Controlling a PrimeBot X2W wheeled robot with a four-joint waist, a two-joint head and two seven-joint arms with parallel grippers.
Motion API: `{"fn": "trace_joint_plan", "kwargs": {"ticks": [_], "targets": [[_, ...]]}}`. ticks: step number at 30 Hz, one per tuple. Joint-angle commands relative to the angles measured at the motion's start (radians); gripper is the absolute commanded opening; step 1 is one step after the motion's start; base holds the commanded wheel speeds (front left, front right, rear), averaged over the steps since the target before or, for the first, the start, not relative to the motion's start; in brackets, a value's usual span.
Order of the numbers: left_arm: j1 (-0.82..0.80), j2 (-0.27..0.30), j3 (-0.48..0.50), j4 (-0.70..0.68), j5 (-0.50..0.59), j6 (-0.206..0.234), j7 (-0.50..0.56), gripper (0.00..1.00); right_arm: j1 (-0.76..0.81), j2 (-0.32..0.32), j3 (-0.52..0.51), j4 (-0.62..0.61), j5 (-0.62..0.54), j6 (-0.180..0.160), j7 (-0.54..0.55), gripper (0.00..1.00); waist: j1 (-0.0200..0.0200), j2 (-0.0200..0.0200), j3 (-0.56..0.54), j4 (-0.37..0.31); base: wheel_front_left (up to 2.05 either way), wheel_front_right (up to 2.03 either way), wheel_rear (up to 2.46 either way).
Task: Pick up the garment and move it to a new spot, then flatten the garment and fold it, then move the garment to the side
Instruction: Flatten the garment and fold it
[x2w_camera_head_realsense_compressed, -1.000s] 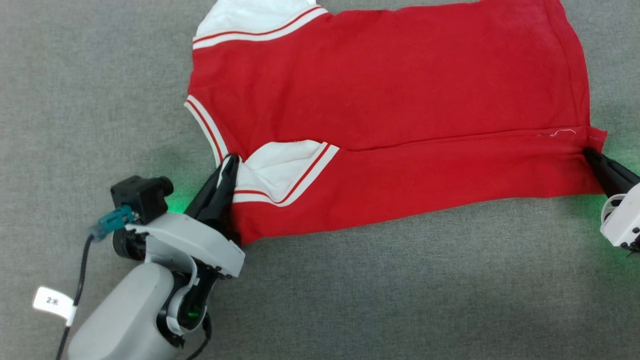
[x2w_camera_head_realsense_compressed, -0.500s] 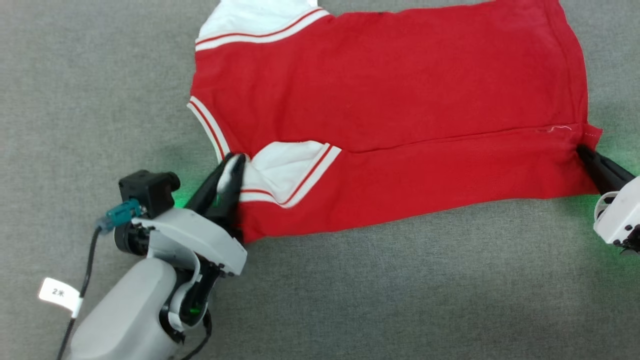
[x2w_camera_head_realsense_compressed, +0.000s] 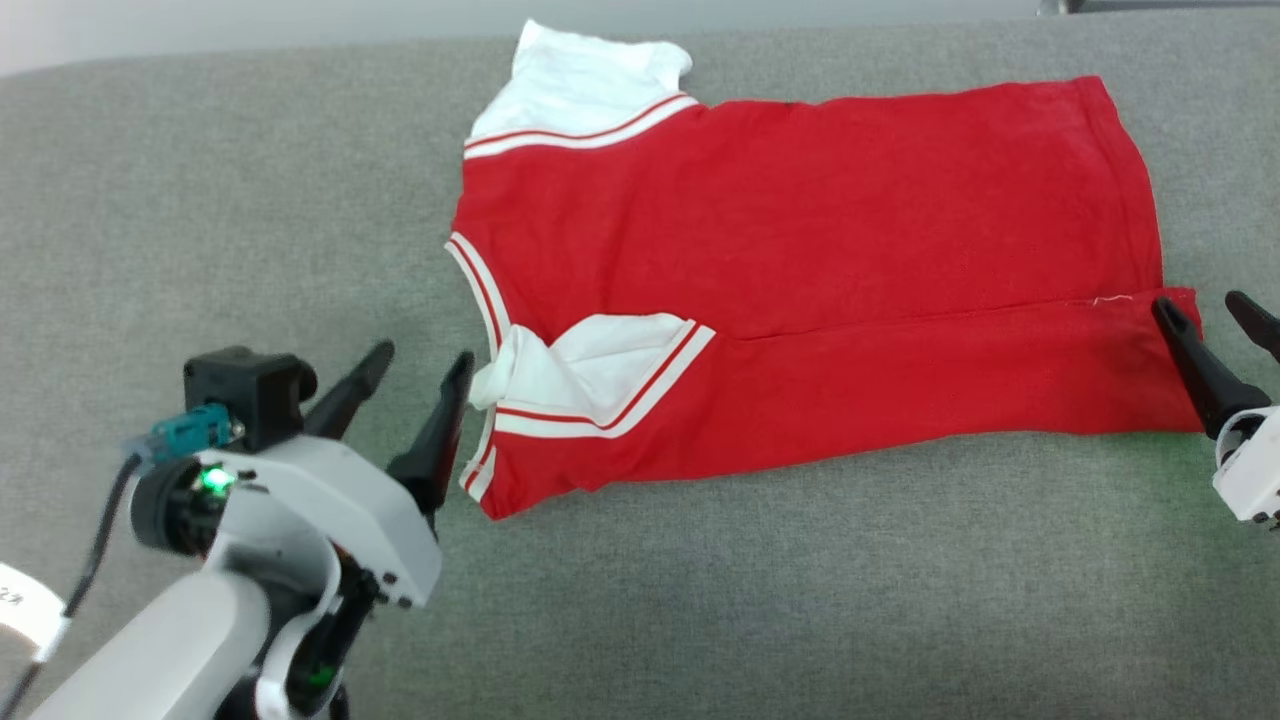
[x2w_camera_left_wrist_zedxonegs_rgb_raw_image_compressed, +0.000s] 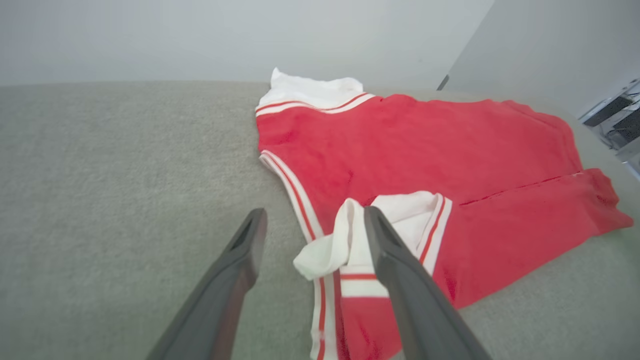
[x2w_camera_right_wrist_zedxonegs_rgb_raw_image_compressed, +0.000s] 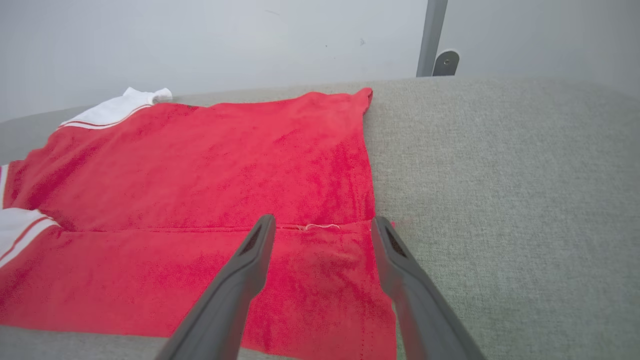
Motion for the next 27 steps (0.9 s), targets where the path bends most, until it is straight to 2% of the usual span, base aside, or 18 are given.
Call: {"fn": "trace_joint_plan", "kwargs": {"ticks": [1,5,9,12,14,26,27], "targets": [[0.017,0.014,0.003,-0.031,-0.01,0.023,0.03,1.0,0.012,0.007,-0.006,-0.015,-0.009,-0.001,0.003,1.0,0.0,0.0,-0.011,0.005,0.0,0.0,0.0],[0.056,0.072,-0.007,-0.166,-0.069,0.092,0.182,1.0,0.026,0.029,-0.011,-0.072,-0.025,-0.001,0.017,1.0,0.0,0.0,0.004,-0.009,0.0,0.0,0.0],[0.061,0.128,-0.047,-0.231,-0.09,0.12,0.316,1.0,0.033,0.046,-0.003,-0.102,-0.028,-0.001,0.031,1.0,0.0,0.0,0.031,-0.032,0.0,0.0,0.0],[0.048,0.116,-0.059,-0.237,-0.102,0.132,0.349,1.0,0.032,0.051,-0.006,-0.111,-0.03,-0.001,0.033,1.0,0.0,0.0,0.049,-0.049,0.0,0.0,0.0],[0.04,0.122,-0.07,-0.217,-0.093,0.131,0.364,1.0,0.028,0.051,-0.008,-0.112,-0.029,-0.001,0.036,1.0,0.0,0.0,0.063,-0.06,0.0,0.0,0.0],[0.019,0.042,-0.115,-0.003,-0.101,0.068,0.344,1.0,0.017,0.045,-0.01,-0.131,-0.031,-0.001,0.051,1.0,0.0,0.0,0.096,-0.1,0.0,0.0,0.0],[0.023,0.031,-0.117,0.012,-0.104,0.061,0.337,0.94,0.021,0.043,-0.012,-0.131,-0.031,-0.001,0.056,1.0,0.0,0.0,0.093,-0.101,0.0,0.0,0.0]]}}
